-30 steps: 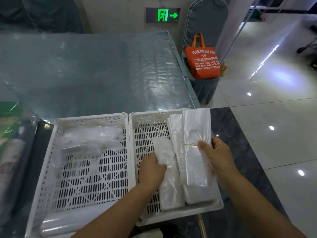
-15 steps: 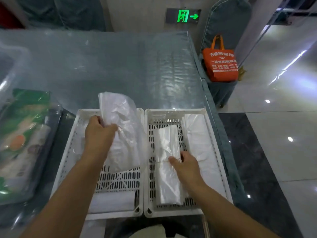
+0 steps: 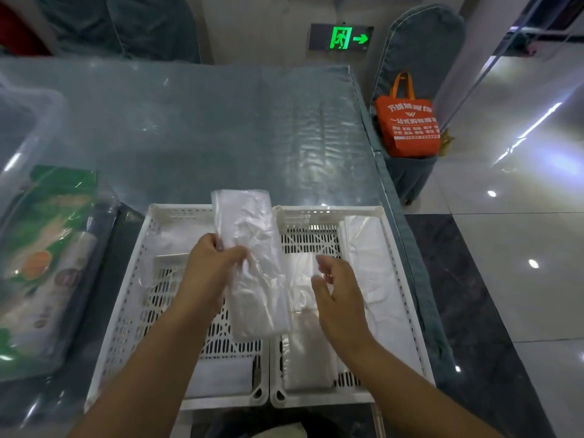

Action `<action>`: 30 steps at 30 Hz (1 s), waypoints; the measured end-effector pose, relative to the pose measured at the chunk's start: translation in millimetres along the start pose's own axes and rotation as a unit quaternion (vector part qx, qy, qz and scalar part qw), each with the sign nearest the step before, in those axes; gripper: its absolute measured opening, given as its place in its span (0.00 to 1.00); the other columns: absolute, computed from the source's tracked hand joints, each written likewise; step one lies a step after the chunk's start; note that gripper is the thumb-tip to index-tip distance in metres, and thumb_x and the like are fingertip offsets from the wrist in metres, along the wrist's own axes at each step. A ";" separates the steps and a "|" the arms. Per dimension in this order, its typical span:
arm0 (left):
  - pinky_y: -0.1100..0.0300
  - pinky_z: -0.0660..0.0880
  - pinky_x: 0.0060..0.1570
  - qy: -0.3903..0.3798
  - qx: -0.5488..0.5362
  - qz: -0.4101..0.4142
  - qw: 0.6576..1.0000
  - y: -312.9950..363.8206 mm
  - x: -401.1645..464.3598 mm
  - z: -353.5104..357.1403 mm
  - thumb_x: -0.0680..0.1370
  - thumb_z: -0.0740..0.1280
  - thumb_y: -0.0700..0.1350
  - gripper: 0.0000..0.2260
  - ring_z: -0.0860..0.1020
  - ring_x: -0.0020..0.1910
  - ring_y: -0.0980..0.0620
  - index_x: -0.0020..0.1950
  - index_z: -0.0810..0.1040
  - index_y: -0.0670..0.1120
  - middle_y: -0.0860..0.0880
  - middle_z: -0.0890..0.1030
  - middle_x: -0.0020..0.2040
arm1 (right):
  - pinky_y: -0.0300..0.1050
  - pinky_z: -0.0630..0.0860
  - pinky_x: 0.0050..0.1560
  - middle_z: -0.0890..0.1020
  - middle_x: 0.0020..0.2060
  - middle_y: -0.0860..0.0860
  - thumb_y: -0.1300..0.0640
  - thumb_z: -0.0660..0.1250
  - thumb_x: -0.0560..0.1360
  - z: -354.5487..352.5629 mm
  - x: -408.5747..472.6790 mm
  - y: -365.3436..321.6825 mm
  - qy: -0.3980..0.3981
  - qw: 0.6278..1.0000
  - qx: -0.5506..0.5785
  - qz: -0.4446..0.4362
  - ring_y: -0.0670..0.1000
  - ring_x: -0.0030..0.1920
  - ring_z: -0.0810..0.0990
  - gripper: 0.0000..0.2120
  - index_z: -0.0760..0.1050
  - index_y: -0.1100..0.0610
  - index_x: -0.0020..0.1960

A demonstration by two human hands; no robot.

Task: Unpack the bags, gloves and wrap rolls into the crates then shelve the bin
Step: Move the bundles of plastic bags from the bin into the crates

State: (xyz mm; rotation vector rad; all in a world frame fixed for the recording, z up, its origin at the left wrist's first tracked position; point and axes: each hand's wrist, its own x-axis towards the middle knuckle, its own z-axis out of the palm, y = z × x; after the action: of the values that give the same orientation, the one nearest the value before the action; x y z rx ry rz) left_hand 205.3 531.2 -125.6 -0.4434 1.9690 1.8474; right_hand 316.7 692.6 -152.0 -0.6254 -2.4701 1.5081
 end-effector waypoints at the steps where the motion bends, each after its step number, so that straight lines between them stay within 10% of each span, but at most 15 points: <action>1: 0.53 0.80 0.32 -0.014 -0.012 -0.011 1.000 -1.0 -0.9 6.3 0.65 0.72 0.34 0.16 0.83 0.39 0.43 0.50 0.75 0.43 0.44 0.82 0.47 | 0.41 0.74 0.57 0.75 0.56 0.44 0.57 0.60 0.78 -2.1 3.8 -9.6 -0.010 0.999 0.032 -0.007 0.40 0.55 0.74 0.13 0.70 0.46 0.61; 12: 0.47 0.81 0.42 -0.084 -0.067 0.013 0.994 -16.9 -22.1 57.0 0.65 0.74 0.37 0.21 0.84 0.43 0.44 0.56 0.75 0.44 0.43 0.83 0.49 | 0.49 0.80 0.53 0.81 0.52 0.46 0.58 0.64 0.76 -0.9 6.3 -30.3 -0.051 0.983 0.170 0.048 0.45 0.52 0.81 0.16 0.70 0.45 0.61; 19: 0.56 0.79 0.32 -0.116 -0.182 -0.035 0.976 -16.1 -24.7 60.9 0.78 0.61 0.48 0.09 0.84 0.42 0.46 0.55 0.75 0.46 0.46 0.85 0.43 | 0.40 0.78 0.50 0.82 0.50 0.44 0.61 0.63 0.75 -7.7 4.3 -24.1 -0.046 0.973 0.203 0.097 0.42 0.48 0.81 0.17 0.71 0.39 0.54; 25: 0.51 0.80 0.35 -0.178 -0.203 -0.106 0.957 -17.6 -26.7 62.5 0.78 0.63 0.43 0.08 0.83 0.45 0.41 0.55 0.76 0.43 0.41 0.85 0.47 | 0.58 0.77 0.56 0.83 0.51 0.51 0.62 0.62 0.75 -12.7 8.8 -22.7 -0.101 0.948 0.255 0.164 0.53 0.50 0.82 0.14 0.73 0.47 0.56; 30: 0.43 0.75 0.55 -0.096 -0.055 -0.060 0.992 -24.8 -22.9 66.8 0.77 0.63 0.43 0.10 0.79 0.55 0.41 0.58 0.73 0.44 0.41 0.80 0.55 | 0.39 0.73 0.48 0.78 0.49 0.46 0.53 0.57 0.79 -20.2 10.0 -16.6 -0.087 0.975 0.144 0.143 0.44 0.49 0.77 0.06 0.71 0.47 0.54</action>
State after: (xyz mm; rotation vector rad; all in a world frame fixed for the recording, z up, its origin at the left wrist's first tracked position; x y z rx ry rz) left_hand 242.3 594.8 -138.7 -0.3913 1.6851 1.8537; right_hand 310.8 706.8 -128.5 -0.8527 -2.2853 2.0615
